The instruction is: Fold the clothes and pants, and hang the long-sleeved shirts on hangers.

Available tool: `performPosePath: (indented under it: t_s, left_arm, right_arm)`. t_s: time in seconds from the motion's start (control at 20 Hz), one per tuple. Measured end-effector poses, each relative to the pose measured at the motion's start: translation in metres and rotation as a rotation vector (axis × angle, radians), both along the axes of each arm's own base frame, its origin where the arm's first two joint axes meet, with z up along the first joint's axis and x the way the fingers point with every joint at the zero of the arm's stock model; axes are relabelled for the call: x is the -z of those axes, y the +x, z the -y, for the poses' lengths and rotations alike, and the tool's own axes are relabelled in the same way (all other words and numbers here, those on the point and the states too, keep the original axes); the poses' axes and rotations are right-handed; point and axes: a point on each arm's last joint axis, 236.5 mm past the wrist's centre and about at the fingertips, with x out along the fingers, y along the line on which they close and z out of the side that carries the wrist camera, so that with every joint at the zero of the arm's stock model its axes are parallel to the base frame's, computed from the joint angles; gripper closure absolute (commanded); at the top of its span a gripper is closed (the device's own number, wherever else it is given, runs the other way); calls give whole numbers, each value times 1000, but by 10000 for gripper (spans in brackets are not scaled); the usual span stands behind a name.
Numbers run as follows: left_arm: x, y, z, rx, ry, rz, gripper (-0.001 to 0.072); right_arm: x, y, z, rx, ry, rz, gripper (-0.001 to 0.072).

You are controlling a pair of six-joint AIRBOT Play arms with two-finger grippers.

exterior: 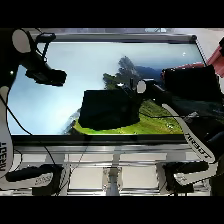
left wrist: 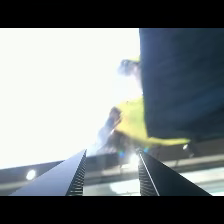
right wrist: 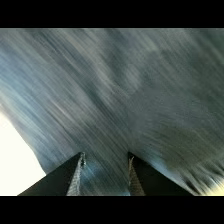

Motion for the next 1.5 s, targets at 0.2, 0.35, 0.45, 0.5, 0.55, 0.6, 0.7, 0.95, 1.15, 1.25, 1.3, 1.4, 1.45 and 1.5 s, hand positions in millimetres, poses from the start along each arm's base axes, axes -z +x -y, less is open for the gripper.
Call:
performPosePath:
  t_s: [0.2, 0.35, 0.45, 0.5, 0.55, 0.6, 0.7, 0.95, 1.15, 1.25, 1.3, 1.4, 1.45, 1.5]
  left_arm:
    - [31, -17, -12, 7, 52, -94, 363]
    - [66, -29, -22, 6, 76, -156, 362]
    - [93, -41, -30, 1, 90, -206, 362]
    - [106, -49, -33, -2, 97, -237, 352]
    - [119, -57, -36, -3, 103, -266, 331]
    - [131, -65, -39, -3, 109, -294, 331]
    - [149, -78, -42, -1, 119, -339, 331]
    - [167, -83, -42, -13, 109, -345, 332]
    - [171, -82, -39, -29, 94, -336, 334]
    - [173, -79, -38, -37, 90, -325, 334]
    - [173, -79, -38, -41, 88, -324, 334]
    - [174, -77, -37, -48, 85, -316, 334]
    - [174, -77, -37, -53, 84, -314, 334]
    - [174, -77, -37, -53, 83, -314, 334]
  right_arm:
    - [-7, 6, 51, 51, -94, -20, 110]
    - [-27, 25, 62, 72, -33, 69, 35]
    - [-35, 40, 60, 83, 43, 123, 30]
    - [-37, 46, 56, 92, 88, 139, 29]
    - [-35, 53, 51, 102, 130, 147, 29]
    - [-32, 60, 48, 114, 161, 152, 29]
    - [-19, 70, 43, 135, 196, 149, 29]
    - [24, 80, 34, 183, 224, 88, 52]
    - [40, 71, 13, 177, 243, 35, 423]
    - [41, 62, -4, 154, 260, 13, 681]
    - [41, 58, -11, 140, 264, 4, 682]
    - [41, 48, -20, 121, 265, -22, 682]
    - [40, 44, -19, 120, 255, -39, 682]
    - [38, 40, -12, 124, 230, -54, 682]
